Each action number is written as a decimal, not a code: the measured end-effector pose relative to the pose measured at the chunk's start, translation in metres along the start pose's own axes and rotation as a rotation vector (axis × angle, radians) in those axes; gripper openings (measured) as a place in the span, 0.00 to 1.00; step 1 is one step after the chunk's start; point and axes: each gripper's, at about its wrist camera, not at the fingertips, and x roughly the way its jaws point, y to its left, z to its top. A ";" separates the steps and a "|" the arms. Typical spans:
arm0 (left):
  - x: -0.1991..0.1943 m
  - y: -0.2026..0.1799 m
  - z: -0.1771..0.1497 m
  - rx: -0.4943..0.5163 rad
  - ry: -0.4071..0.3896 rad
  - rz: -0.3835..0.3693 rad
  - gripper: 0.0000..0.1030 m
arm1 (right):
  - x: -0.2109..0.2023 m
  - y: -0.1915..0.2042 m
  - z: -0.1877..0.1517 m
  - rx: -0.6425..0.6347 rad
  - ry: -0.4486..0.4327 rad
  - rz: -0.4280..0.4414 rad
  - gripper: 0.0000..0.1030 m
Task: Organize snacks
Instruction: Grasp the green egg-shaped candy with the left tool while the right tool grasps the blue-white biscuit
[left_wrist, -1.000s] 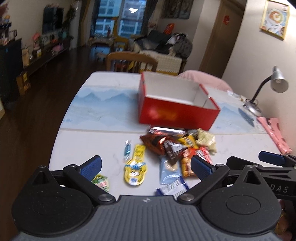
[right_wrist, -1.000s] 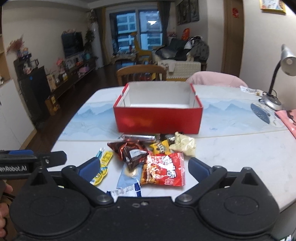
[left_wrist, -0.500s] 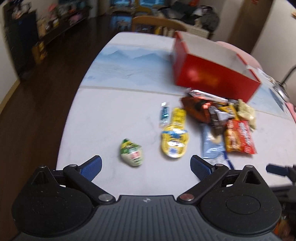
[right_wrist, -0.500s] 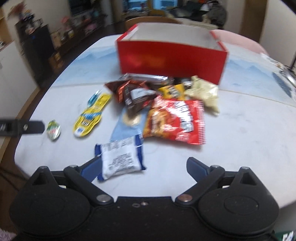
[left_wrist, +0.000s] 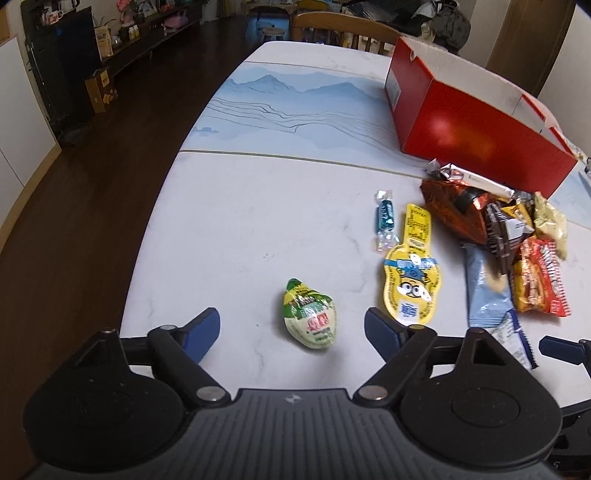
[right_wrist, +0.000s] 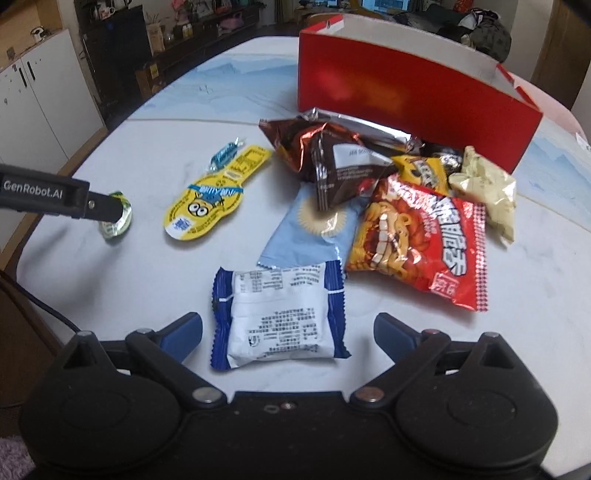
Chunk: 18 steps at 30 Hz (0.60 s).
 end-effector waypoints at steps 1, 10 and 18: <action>0.002 0.000 0.001 0.000 -0.001 0.001 0.80 | 0.002 0.001 0.000 -0.007 0.004 -0.002 0.97; 0.024 0.001 0.009 -0.012 0.065 -0.011 0.62 | 0.011 0.006 0.001 -0.040 0.016 -0.009 0.94; 0.025 -0.009 0.011 0.022 0.074 -0.011 0.48 | 0.010 0.011 0.004 -0.056 0.007 0.006 0.80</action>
